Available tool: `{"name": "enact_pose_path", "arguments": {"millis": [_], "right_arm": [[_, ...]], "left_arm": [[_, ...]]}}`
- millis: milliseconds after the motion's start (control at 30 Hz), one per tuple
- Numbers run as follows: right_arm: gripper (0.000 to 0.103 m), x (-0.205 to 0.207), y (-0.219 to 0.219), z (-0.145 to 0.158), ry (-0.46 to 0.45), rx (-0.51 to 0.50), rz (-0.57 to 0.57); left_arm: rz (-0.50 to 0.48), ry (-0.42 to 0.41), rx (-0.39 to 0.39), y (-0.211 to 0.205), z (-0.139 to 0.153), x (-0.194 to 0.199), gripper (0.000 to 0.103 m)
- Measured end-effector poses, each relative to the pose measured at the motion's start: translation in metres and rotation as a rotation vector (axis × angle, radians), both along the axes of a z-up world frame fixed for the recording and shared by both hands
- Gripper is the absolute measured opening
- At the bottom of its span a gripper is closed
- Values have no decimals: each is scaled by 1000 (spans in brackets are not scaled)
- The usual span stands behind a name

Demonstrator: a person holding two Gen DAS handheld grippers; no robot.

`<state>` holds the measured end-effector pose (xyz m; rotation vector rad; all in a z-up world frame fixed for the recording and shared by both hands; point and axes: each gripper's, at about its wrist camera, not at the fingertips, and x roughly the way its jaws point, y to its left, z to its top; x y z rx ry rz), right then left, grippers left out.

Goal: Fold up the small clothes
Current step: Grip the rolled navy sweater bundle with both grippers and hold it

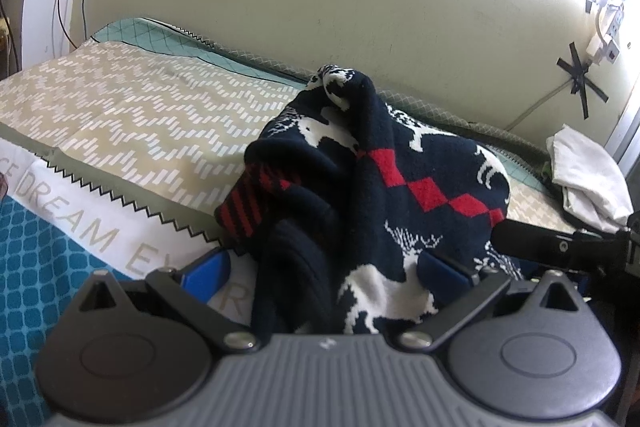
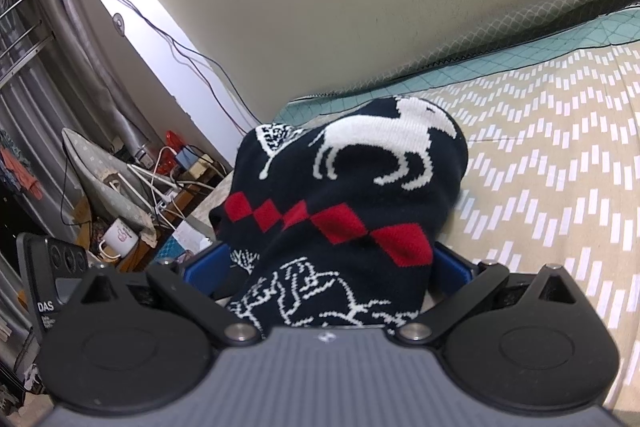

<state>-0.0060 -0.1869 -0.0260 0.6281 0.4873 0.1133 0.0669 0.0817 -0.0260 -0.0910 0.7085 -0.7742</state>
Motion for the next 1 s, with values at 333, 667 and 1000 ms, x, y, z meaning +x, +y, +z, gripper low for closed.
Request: {"name": "enact_pose_path", "arguments": {"millis": [333,667,1000], "right_arm": [[97,3,1,-1,5,-8,1],[97,4,1,-1,5,-8,2],[97,4,1,-1,5,-8,3]], "left_arm": [[15,-34,79,-18,2,2,103],[23,-41,84,-18,1,0,103],[22,-41,84,-18,1,0,103]]}}
